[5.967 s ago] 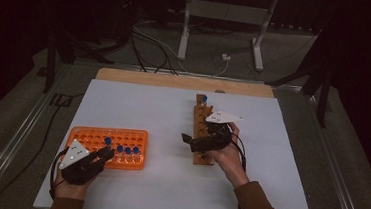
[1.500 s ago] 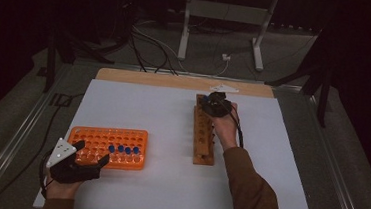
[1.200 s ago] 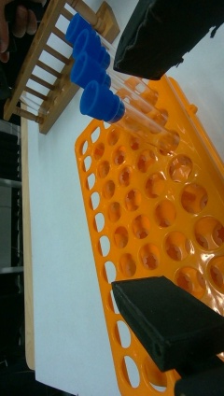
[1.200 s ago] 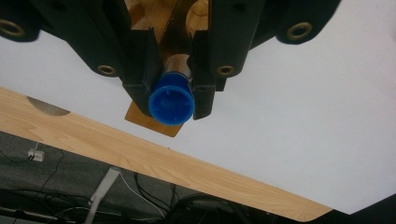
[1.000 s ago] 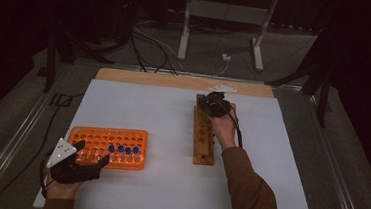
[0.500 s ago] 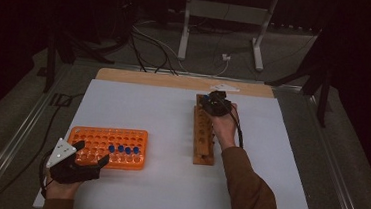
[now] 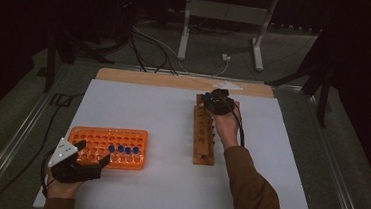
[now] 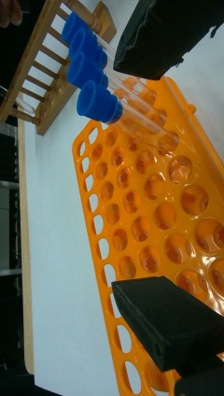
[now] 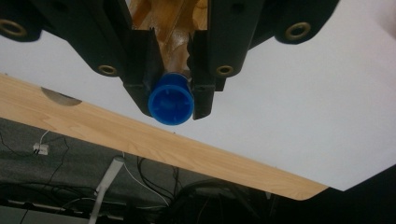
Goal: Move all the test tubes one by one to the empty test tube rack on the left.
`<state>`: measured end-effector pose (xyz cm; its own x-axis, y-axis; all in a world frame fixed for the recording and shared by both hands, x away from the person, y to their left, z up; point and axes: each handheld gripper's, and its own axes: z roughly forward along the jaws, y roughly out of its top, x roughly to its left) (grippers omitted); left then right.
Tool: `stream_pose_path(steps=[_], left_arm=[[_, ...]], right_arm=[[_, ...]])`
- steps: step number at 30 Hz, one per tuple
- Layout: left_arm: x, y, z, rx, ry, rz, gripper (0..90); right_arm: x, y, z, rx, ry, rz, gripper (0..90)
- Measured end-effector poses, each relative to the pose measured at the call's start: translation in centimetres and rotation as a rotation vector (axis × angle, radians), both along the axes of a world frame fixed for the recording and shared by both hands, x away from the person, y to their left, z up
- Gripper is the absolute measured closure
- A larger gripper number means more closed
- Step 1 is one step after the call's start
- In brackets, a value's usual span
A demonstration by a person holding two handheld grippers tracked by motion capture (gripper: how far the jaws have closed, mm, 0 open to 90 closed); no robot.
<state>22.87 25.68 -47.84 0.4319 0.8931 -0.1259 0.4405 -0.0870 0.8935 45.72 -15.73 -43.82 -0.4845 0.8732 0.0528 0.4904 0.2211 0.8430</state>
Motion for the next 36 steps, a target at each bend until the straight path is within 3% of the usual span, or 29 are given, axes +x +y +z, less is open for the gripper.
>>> stream_pose_path(steps=[21,36], left_arm=[[-0.2,0.0,0.1,0.001,-0.007,0.005,0.8],[-0.1,0.1,0.1,0.008,-0.010,0.015,0.8]], right_arm=[[-1.0,0.1,1.8,0.001,-0.044,0.024,76.3],[-2.7,-0.5,4.5,-0.006,-0.102,0.063,76.3]])
